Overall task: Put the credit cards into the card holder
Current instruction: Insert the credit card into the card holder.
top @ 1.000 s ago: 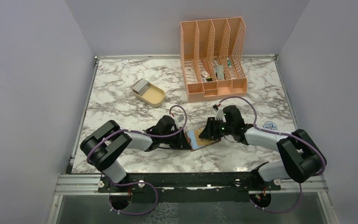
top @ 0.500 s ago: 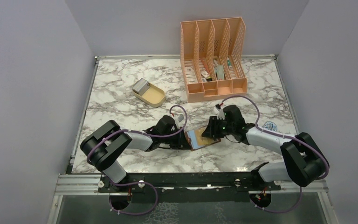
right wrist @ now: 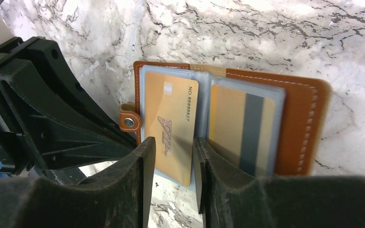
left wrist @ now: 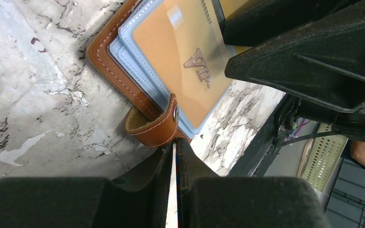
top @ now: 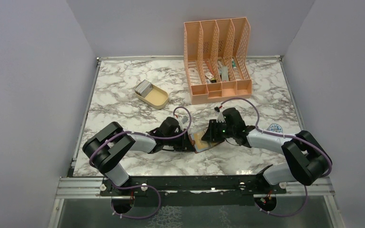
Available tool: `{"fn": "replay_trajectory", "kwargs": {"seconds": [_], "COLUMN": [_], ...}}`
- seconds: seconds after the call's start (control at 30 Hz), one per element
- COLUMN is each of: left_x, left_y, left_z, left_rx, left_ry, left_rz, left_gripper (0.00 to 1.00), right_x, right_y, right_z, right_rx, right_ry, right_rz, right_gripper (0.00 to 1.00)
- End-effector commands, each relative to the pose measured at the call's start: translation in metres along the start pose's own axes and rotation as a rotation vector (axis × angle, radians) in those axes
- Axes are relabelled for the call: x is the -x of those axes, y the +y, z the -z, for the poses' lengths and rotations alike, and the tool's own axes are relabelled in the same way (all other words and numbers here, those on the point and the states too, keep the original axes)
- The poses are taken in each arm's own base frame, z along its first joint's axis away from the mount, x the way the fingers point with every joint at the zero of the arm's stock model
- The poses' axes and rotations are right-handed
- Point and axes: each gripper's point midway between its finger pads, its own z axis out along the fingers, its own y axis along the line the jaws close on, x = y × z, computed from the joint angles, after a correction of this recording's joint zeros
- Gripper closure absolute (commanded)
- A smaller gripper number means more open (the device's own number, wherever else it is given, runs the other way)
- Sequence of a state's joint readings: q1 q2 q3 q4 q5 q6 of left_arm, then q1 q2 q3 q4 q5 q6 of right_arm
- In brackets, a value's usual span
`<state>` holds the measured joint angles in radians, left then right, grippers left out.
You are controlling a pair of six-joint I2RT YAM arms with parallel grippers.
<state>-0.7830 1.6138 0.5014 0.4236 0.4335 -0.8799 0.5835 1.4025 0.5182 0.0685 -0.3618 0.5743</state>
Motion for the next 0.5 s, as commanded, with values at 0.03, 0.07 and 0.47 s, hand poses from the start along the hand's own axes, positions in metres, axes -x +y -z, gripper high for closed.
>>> {"fn": "replay_trajectory", "kwargs": {"seconds": [0.03, 0.07, 0.47], "left_x": [-0.006, -0.005, 0.024], "left_y": [0.029, 0.031, 0.044], "left_z": [-0.003, -0.003, 0.032], "left_rx": [0.126, 0.134, 0.293], "left_ry": [0.011, 0.010, -0.087], "left_rz": [-0.018, -0.021, -0.056], "left_gripper": [0.88, 0.88, 0.88], "right_x": [-0.005, -0.007, -0.028], "right_y": [0.007, 0.006, 0.005], "right_z": [-0.003, -0.003, 0.002], "right_rx": [0.043, 0.039, -0.032], "right_ry": [0.010, 0.014, 0.057], "right_rz": [-0.005, -0.008, -0.061], "right_gripper": [0.71, 0.73, 0.79]}}
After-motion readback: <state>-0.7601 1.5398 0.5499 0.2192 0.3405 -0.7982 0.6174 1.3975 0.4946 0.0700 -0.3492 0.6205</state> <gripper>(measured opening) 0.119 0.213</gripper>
